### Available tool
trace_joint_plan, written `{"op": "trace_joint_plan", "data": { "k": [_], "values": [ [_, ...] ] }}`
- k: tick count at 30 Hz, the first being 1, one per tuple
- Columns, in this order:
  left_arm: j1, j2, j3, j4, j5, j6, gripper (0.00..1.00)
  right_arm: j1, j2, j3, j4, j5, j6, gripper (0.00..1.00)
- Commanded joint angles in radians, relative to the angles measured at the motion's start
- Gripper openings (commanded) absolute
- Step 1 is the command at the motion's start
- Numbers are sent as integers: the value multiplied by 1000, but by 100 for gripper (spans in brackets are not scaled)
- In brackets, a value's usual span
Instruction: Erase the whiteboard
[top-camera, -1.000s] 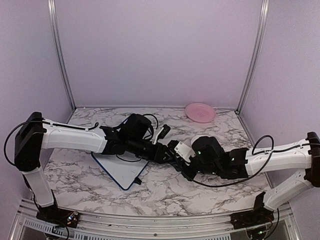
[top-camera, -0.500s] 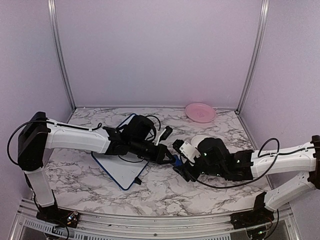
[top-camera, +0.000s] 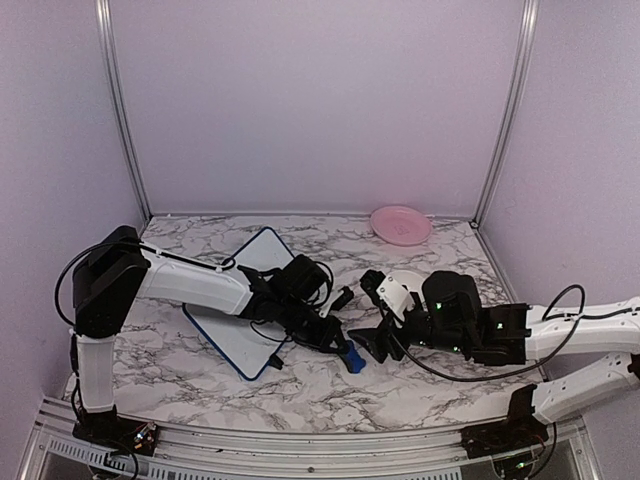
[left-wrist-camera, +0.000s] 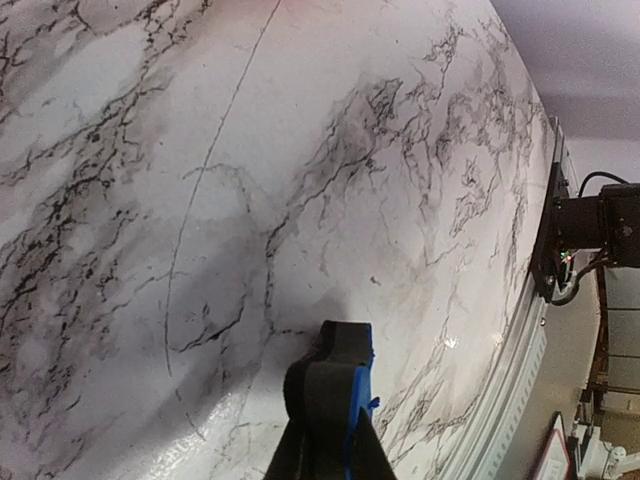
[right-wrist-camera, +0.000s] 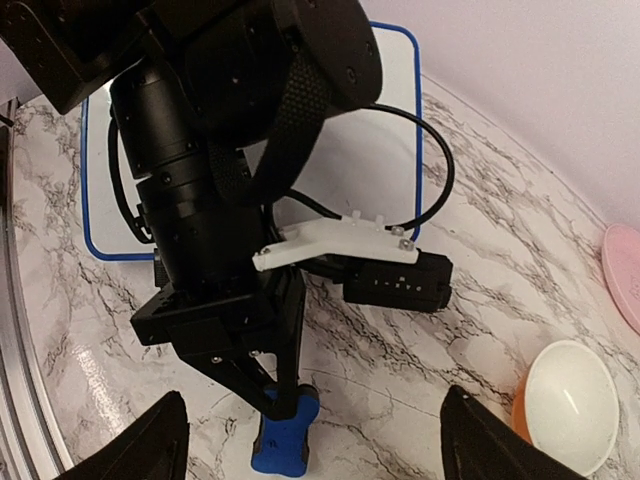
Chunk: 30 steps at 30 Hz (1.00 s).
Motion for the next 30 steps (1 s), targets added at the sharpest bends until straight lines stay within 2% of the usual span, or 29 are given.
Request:
{"op": "trace_joint_plan", "data": {
  "k": [1, 5, 8, 11, 16, 21, 26, 30],
  "values": [
    [-13, 41, 57, -118, -19, 49, 5, 6, -17, -1, 38, -16, 9, 83],
    [-15, 44, 86, -183, -134, 62, 27, 5, -17, -7, 47, -16, 15, 84],
    [-15, 38, 101, -217, -212, 69, 38, -2, -15, -14, 49, -21, 17, 85],
    [-15, 27, 116, -245, -263, 82, 45, -13, -20, -19, 54, -28, 28, 85],
    [-13, -16, 136, -259, -302, 109, 50, -60, -46, -37, 68, -73, 75, 87],
    [10, -97, 164, -272, -320, 129, 57, -140, -85, -40, 78, -122, 124, 98],
    [75, -194, 206, -270, -337, 146, 72, -224, -39, 14, 57, -136, 169, 98],
    [146, -261, 251, -260, -333, 152, 95, -296, 26, 77, 44, -158, 203, 98]
  ]
}}
